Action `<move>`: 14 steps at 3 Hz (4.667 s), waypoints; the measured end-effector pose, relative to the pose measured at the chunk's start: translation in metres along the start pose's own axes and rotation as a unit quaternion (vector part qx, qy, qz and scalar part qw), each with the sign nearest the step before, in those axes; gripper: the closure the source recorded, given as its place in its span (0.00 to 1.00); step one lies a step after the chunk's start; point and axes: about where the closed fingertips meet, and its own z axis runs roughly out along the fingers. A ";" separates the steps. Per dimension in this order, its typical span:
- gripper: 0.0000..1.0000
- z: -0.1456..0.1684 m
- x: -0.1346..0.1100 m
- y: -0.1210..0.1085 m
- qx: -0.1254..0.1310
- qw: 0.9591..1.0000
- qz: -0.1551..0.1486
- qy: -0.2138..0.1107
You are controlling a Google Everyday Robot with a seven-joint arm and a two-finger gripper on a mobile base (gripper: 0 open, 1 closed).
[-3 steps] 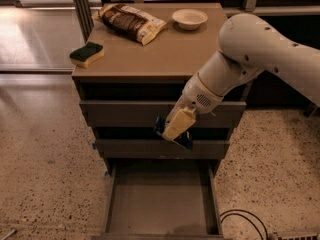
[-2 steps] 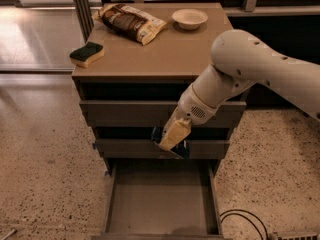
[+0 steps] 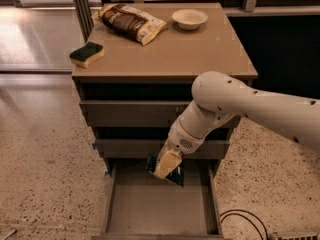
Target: Place rxbar blueberry into bottom drawer
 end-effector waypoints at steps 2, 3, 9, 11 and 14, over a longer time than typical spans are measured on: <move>1.00 0.014 0.014 -0.005 0.015 1.000 -0.005 -0.003; 1.00 0.045 0.037 -0.020 0.031 0.999 -0.009 -0.004; 1.00 0.238 0.127 -0.074 0.046 0.998 0.016 -0.036; 1.00 0.326 0.160 -0.106 0.087 0.994 0.055 -0.023; 1.00 0.371 0.159 -0.122 0.106 0.992 0.067 -0.001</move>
Offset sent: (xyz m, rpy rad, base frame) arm 0.0017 -0.0178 -0.0540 -0.0025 -0.0933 -0.0219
